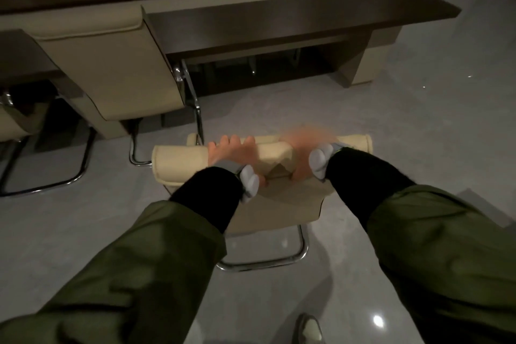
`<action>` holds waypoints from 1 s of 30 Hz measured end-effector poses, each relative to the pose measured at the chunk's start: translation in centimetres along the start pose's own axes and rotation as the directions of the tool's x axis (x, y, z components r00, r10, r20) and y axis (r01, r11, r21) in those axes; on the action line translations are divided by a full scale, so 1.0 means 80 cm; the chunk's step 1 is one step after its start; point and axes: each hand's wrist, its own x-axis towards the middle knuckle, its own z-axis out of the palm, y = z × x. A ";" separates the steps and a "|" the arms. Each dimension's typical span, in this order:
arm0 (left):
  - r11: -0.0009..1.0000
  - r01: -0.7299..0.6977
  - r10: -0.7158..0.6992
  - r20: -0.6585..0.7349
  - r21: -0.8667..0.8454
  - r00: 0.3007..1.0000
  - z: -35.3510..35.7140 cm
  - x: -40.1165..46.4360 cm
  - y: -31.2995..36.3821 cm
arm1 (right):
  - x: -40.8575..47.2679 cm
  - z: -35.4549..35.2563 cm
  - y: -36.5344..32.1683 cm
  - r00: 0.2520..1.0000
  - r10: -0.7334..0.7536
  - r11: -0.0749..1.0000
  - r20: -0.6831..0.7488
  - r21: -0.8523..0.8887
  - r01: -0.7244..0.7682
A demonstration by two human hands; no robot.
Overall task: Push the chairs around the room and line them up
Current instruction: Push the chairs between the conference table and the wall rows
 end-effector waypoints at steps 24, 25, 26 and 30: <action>0.981 0.175 -0.161 0.157 -0.080 0.974 -0.053 0.207 0.053 | 0.169 -0.064 0.149 0.987 -0.149 0.989 -0.063 -0.016 0.149; 0.982 0.174 -0.161 0.157 -0.073 0.974 -0.056 0.216 0.049 | 0.179 -0.064 0.151 0.986 -0.152 0.988 -0.063 -0.014 0.151; 0.983 0.173 -0.161 0.154 -0.067 0.975 -0.059 0.227 0.045 | 0.191 -0.065 0.155 0.987 -0.147 0.989 -0.071 -0.023 0.146; 0.984 0.162 -0.151 0.147 -0.067 0.978 -0.067 0.275 0.025 | 0.235 -0.069 0.169 0.989 -0.116 0.993 -0.089 -0.048 0.112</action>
